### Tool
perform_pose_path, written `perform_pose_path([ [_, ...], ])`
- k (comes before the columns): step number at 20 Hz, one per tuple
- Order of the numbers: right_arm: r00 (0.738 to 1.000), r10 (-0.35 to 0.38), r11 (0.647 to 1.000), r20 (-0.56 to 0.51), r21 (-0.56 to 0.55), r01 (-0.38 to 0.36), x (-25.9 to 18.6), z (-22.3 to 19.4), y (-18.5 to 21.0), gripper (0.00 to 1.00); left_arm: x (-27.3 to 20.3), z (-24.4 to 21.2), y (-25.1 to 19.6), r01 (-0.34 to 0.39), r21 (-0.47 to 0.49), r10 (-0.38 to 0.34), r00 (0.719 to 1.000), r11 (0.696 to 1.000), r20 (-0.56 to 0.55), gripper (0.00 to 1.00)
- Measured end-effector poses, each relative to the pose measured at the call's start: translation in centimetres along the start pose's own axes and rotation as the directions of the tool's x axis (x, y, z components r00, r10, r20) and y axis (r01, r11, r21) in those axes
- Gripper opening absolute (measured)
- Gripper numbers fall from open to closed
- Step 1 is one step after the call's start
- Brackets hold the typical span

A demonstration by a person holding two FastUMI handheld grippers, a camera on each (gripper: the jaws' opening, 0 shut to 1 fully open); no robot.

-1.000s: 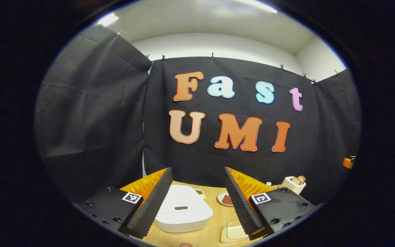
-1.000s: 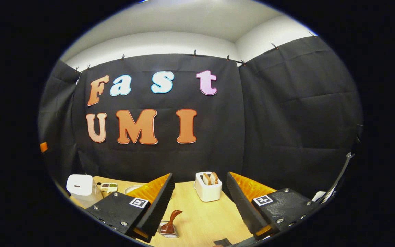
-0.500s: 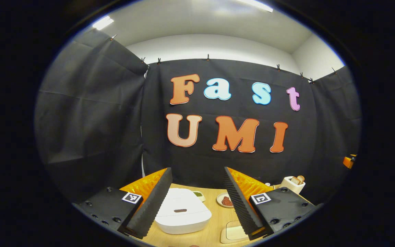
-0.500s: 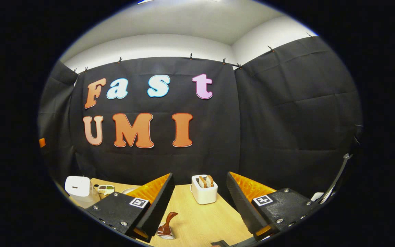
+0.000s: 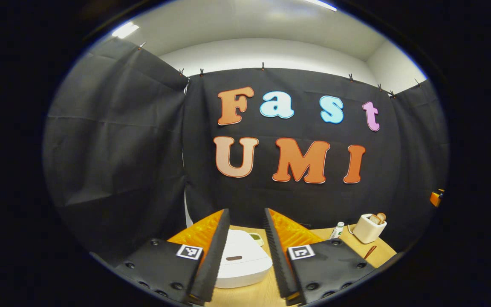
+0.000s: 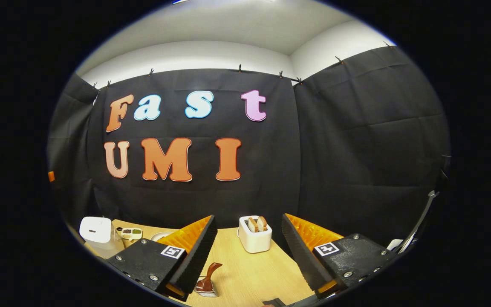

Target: Close the left gripper, press the button to open the rice cooker; take a wooden spoon from the chopstick holder with the right hand, scoop a spoonful of rice and pour it into the rice cooker, then put the wooden spoon back into the chopstick holder.

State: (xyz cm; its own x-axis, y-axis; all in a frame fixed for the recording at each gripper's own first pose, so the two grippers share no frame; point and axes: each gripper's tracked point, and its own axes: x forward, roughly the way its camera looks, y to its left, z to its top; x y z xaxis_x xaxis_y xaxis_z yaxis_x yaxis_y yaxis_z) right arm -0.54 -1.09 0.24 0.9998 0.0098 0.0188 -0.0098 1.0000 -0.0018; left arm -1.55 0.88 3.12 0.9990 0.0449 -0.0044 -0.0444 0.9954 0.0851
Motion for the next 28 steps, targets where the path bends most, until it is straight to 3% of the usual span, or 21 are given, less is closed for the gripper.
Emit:
perform_pose_path([
  [2,1.0,-0.01,1.0,0.004,0.0,0.01,0.0,0.1,-0.1,0.95,-0.2,0.5,0.8,-0.032,0.004,0.032,0.999,0.999,0.02,0.31],
  [5,1.0,-0.011,1.0,0.008,-0.002,0.011,0.0,0.2,0.0,0.95,-0.9,1.5,1.4,-0.045,0.023,0.044,0.998,0.999,0.033,0.23],
  [6,1.0,-0.009,1.0,0.006,0.0,0.009,0.0,0.1,-0.1,1.0,-1.4,1.0,1.1,-0.042,0.02,0.041,0.999,0.999,0.032,0.18],
  [7,1.0,-0.01,1.0,0.005,0.0,0.01,0.0,0.2,-0.1,0.95,-0.7,0.9,1.1,-0.021,0.011,0.021,0.999,1.0,0.03,0.12],
  [9,1.0,-0.007,1.0,-0.001,-0.004,0.007,0.1,0.1,-0.1,0.95,-0.9,0.2,1.7,-0.022,-0.011,0.022,1.0,1.0,0.015,0.06],
  [16,1.0,0.024,0.999,-0.013,-0.042,-0.024,-0.3,0.0,0.2,0.95,1.1,-1.0,1.3,0.073,-0.103,-0.081,0.994,0.992,-0.077,0.04],
  [19,0.999,0.04,0.997,-0.015,-0.061,-0.041,-0.4,0.1,0.5,0.95,3.1,-2.8,0.6,0.122,-0.069,-0.131,0.981,0.99,-0.145,0.04],
  [23,0.998,0.065,0.996,-0.027,-0.066,-0.067,-0.5,-0.2,0.6,0.95,5.9,-5.2,-1.4,0.212,-0.073,-0.223,0.943,0.975,-0.247,0.04],
  [28,0.994,0.092,0.995,-0.056,-0.025,-0.093,-0.5,-0.7,0.8,0.95,10.0,-9.4,-2.4,0.25,-0.033,-0.244,0.897,0.968,-0.368,0.05],
])
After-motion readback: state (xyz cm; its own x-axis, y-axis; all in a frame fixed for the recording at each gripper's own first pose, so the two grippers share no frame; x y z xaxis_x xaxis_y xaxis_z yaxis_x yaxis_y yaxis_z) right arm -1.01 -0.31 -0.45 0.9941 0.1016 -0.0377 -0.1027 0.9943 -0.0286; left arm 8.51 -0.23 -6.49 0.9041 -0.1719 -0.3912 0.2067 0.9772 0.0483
